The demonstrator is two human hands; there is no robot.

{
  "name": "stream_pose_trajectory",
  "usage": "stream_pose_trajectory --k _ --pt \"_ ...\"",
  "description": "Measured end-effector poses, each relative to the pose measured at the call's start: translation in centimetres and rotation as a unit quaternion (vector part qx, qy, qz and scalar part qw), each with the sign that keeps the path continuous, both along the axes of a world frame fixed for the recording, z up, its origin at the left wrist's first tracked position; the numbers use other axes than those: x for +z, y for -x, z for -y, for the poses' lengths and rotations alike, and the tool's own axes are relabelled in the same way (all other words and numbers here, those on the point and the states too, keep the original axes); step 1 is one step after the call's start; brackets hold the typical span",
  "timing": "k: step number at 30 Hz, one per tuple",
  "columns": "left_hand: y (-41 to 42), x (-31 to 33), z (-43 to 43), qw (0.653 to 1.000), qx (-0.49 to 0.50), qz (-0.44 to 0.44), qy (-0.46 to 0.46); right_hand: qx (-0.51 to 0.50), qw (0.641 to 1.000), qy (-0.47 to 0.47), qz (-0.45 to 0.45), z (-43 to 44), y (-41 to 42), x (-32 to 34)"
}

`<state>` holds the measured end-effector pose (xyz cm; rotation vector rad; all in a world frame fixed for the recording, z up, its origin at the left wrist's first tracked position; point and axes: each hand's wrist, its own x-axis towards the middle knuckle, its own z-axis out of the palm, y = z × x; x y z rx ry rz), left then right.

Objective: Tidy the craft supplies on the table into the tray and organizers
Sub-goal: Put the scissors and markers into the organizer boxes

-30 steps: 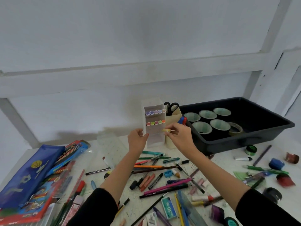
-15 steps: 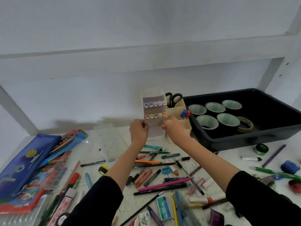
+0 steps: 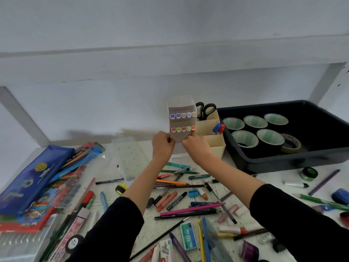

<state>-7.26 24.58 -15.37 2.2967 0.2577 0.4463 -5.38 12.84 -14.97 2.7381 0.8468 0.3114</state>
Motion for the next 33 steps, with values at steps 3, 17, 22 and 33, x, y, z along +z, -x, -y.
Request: stream_pose_trajectory --k 3,17,22,33 --pt "0.3 0.0 0.1 1.0 -0.001 -0.004 -0.013 0.007 1.0 -0.011 0.011 0.3 -0.3 -0.6" --pt "5.5 -0.5 -2.4 0.989 0.015 -0.036 0.142 0.054 0.971 -0.23 -0.045 5.6 2.2 -0.7" --pt "8.7 -0.3 -3.0 0.985 0.029 0.011 0.169 -0.001 0.949 -0.297 -0.105 8.2 3.6 -1.1" --pt "16.3 0.0 -11.1 0.975 0.131 0.015 0.178 0.084 0.869 -0.398 -0.283 1.2 8.2 -2.3"
